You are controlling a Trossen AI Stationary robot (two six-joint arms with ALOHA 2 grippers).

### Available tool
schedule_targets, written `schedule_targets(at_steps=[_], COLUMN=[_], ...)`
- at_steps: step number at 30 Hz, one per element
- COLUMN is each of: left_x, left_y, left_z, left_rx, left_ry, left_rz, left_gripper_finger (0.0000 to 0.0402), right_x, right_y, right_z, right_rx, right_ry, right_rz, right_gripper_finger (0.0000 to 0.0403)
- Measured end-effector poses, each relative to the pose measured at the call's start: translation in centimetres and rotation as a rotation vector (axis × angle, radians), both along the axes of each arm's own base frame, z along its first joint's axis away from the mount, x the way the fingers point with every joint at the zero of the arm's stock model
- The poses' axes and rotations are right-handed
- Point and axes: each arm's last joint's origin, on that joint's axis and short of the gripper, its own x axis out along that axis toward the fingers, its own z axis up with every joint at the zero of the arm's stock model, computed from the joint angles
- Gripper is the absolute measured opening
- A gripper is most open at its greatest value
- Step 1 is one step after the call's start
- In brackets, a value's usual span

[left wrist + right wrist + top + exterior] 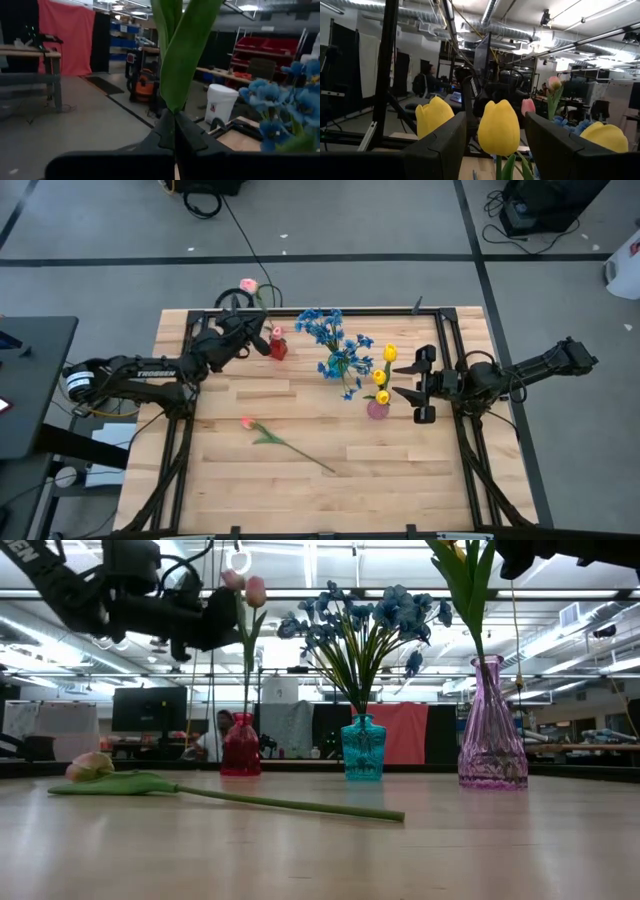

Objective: Sort flowers into vase by color
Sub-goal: Put the bottom pink tulip into the red flower vase

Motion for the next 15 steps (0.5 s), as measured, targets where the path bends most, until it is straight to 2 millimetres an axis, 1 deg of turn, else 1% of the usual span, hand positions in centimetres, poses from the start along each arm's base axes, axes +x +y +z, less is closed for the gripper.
schedule_targets(at_steps=[5, 9, 12, 15], left_x=[-0.5, -0.8, -0.9, -0.9], left_y=[-0.3, -0.4, -0.4, -0.4], left_z=[-1.6, -2.3, -2.6, -2.6], left_rx=[-0.049, -0.099, -0.133, -0.147], left_ry=[0.012, -0.004, -0.021, -0.038], left_rz=[-0.012, -0.018, -0.011, 0.012], left_gripper_finger=[0.0000, 0.0007, 0.0020, 0.0047], right_x=[0.0, 0.0, 0.0, -0.1], right_y=[0.0, 0.0, 0.0, 0.0], right_z=[0.0, 0.1, 0.1, 0.2], right_rx=[0.000, 0.002, 0.003, 0.004], right_ry=[-0.001, -0.008, -0.011, -0.016], right_rz=[0.000, 0.000, 0.000, 0.000], right_gripper_finger=[0.0211, 0.0211, 0.0211, 0.0211])
